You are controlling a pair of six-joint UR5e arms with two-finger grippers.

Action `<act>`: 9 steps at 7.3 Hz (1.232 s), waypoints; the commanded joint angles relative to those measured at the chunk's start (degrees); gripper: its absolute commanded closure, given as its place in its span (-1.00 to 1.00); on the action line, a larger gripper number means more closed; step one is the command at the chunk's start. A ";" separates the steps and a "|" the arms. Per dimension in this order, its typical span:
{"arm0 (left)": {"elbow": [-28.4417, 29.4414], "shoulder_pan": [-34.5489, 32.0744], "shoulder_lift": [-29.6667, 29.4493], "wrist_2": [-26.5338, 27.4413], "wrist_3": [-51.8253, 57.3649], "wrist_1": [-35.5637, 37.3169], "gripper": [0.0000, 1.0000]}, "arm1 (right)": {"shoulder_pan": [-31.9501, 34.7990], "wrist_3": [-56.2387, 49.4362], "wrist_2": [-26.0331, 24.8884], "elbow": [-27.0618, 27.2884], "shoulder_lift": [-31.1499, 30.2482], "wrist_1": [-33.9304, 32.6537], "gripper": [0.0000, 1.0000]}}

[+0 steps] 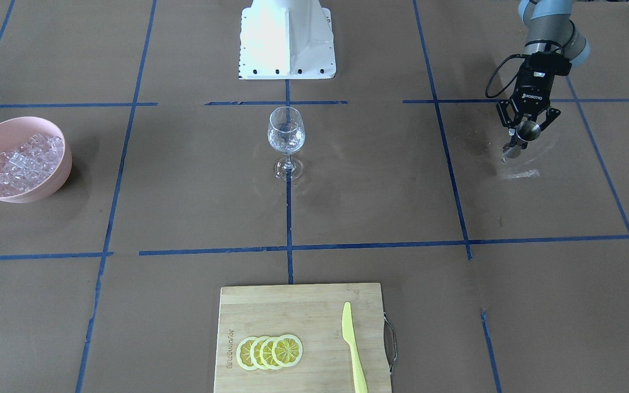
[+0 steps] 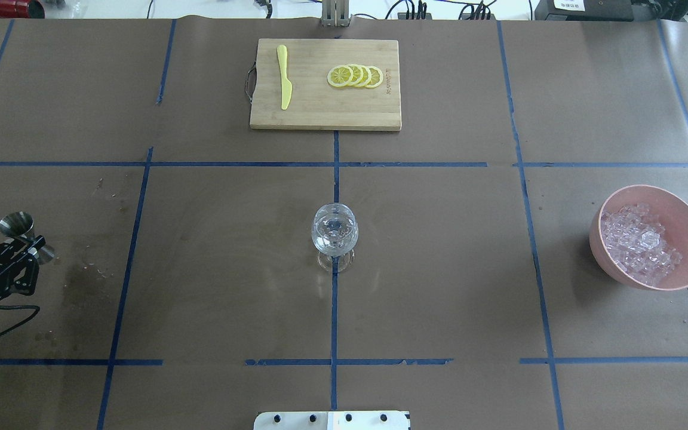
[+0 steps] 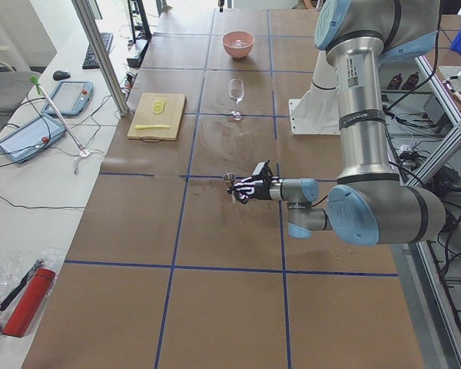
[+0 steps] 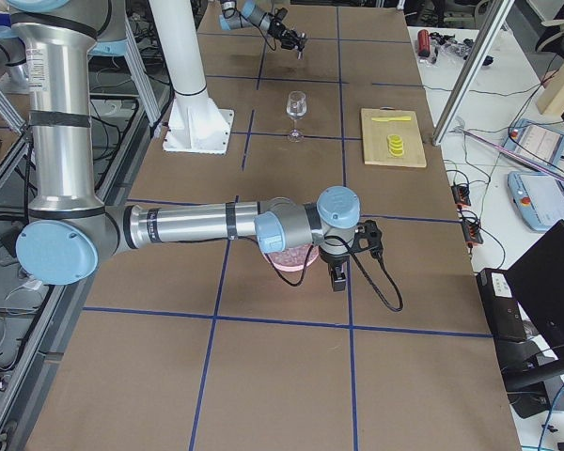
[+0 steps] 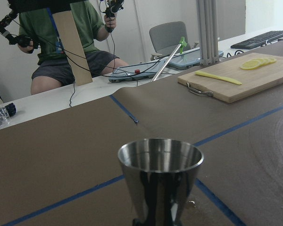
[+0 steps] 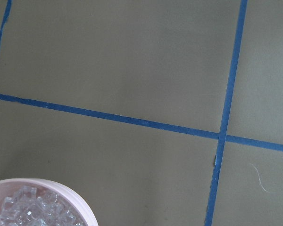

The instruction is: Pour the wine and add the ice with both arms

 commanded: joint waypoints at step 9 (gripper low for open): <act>4.01 2.45 -6.51 7.75 -8.10 0.92 1.00 | -0.09 0.53 0.07 0.07 -0.18 0.42 -1.00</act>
